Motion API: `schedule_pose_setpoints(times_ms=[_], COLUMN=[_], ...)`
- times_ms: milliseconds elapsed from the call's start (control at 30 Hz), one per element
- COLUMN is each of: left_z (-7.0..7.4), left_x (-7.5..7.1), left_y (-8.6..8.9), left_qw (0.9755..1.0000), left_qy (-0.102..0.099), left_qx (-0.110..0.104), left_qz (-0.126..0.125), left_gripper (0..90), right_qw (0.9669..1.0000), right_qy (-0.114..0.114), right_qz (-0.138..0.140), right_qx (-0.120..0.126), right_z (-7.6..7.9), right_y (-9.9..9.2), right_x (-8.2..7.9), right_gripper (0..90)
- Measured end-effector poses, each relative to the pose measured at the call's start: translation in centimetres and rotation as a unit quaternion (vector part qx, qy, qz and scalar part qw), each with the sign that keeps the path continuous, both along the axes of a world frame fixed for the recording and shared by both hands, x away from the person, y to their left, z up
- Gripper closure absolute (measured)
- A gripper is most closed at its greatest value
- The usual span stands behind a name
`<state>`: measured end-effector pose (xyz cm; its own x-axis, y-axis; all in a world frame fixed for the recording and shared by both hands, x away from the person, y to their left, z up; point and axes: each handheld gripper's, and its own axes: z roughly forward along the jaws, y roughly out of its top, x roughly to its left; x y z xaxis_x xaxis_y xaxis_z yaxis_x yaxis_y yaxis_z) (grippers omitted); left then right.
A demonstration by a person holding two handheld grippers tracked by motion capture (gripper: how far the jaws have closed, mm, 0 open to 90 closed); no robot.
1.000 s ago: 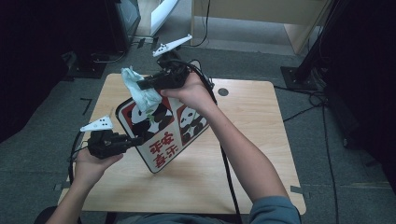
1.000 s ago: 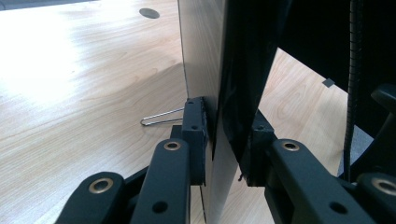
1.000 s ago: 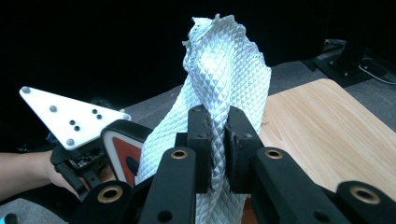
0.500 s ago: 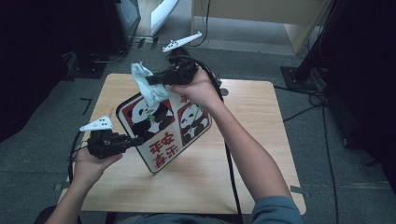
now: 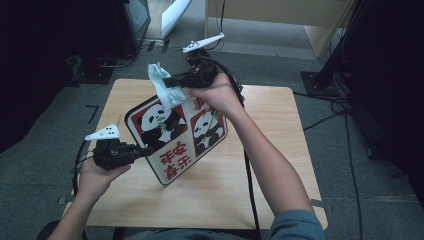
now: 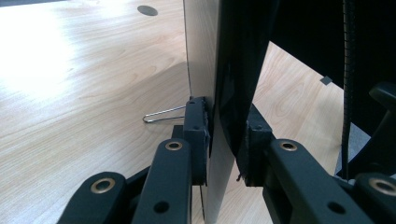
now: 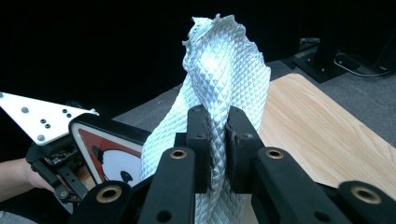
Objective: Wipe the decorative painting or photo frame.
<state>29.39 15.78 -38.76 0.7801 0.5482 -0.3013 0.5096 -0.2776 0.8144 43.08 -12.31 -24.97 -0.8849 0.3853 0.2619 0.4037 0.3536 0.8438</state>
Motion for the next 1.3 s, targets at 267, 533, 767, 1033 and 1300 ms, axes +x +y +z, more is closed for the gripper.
schedule_pose_setpoints(times_ms=[267, 533, 767, 1033, 1300], left_z=[-0.1, 0.0, 0.0, 0.0, 0.0], left_x=[0.0, 0.0, 0.1, 0.1, 0.2], left_y=[0.1, 0.0, 0.0, 0.0, 0.0], left_qw=[1.0, 1.0, 1.0, 1.0, 1.0], left_qy=[0.001, 0.005, 0.005, 0.004, 0.004], left_qx=[0.004, 0.007, 0.007, 0.006, 0.005], left_qz=[0.0, 0.001, 0.0, 0.0, 0.0], left_gripper=[77.5, 78.3, 78.6, 78.6, 78.5], right_qw=[1.0, 0.9999, 0.9999, 0.9997, 0.9993], right_qy=[0.003, 0.004, 0.0, -0.007, 0.003], right_qz=[-0.007, -0.009, -0.015, -0.019, -0.035], right_qx=[0.005, 0.008, 0.002, -0.012, -0.011], right_z=[-0.1, -0.2, 0.0, 0.4, 0.5], right_y=[-0.6, -0.8, -1.1, -1.2, -2.4], right_x=[0.3, 0.3, 0.3, 0.1, 0.8], right_gripper=[80.2, 79.4, 81.1, 84.2, 84.2])
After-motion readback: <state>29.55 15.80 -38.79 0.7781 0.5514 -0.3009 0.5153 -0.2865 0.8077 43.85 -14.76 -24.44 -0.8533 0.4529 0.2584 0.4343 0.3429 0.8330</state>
